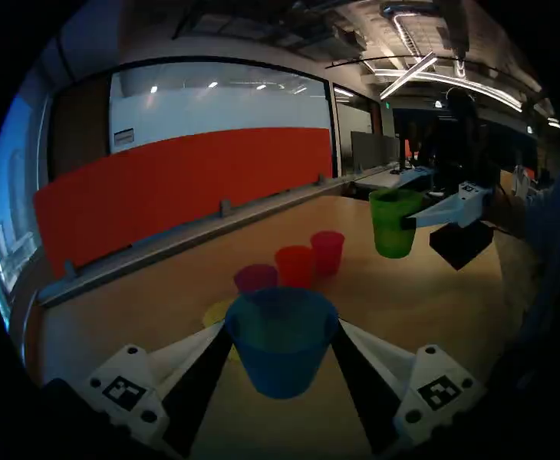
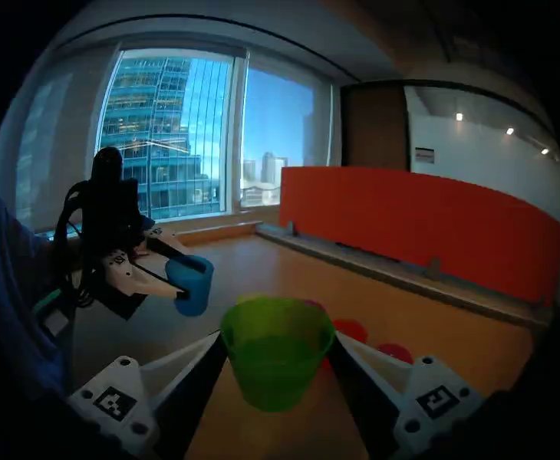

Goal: Pour water

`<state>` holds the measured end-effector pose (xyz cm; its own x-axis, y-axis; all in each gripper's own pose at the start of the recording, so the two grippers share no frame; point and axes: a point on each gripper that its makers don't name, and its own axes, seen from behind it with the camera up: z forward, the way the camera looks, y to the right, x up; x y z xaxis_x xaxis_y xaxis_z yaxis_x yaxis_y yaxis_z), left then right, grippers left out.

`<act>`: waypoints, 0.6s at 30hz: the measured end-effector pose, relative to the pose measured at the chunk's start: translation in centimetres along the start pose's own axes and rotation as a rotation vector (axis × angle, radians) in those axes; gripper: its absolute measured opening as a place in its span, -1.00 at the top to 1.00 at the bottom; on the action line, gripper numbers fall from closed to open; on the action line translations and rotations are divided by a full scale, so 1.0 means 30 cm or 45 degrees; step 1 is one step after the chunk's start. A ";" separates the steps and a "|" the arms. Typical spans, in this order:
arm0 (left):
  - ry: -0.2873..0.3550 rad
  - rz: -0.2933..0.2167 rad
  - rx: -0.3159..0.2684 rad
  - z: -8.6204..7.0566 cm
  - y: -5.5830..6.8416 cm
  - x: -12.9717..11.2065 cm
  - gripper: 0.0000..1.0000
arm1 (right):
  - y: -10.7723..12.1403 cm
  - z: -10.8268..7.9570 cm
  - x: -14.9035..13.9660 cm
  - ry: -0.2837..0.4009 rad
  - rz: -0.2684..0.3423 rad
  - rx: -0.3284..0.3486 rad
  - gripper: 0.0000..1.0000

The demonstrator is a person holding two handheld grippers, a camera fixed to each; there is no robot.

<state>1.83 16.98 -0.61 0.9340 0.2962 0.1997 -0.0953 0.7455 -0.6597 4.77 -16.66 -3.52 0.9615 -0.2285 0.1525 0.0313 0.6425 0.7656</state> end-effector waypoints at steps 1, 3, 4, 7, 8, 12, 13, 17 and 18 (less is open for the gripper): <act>-0.017 0.001 -0.004 0.004 0.003 -0.015 -0.74 | 0.002 0.000 -0.013 -0.015 -0.002 0.001 -0.82; -0.045 0.003 -0.011 0.011 0.006 -0.041 -0.74 | 0.006 0.001 -0.036 -0.042 -0.005 0.003 -0.82; -0.060 0.002 -0.014 0.015 0.008 -0.055 -0.74 | 0.008 0.003 -0.050 -0.057 -0.005 0.004 -0.82; -0.095 -0.004 -0.021 0.027 0.012 -0.088 -0.74 | 0.016 0.006 -0.088 -0.098 -0.007 0.006 -0.82; -0.105 -0.007 -0.023 0.030 0.013 -0.098 -0.74 | 0.019 0.007 -0.100 -0.111 -0.009 0.006 -0.82; -0.148 -0.012 -0.036 0.041 0.018 -0.137 -0.74 | 0.030 0.012 -0.147 -0.165 -0.018 0.007 -0.82; -0.161 -0.010 -0.038 0.043 0.017 -0.147 -0.74 | 0.032 0.013 -0.159 -0.178 -0.022 0.007 -0.82; -0.202 0.002 -0.040 0.052 0.012 -0.181 -0.74 | 0.041 0.019 -0.200 -0.221 -0.031 0.010 -0.82; -0.210 0.004 -0.041 0.055 0.010 -0.188 -0.74 | 0.044 0.020 -0.210 -0.231 -0.031 0.010 -0.82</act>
<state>-4.04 16.51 -0.74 0.8643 0.3943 0.3122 -0.0846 0.7258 -0.6827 -1.40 -14.80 -3.09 0.8955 -0.3725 0.2435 0.0513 0.6299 0.7750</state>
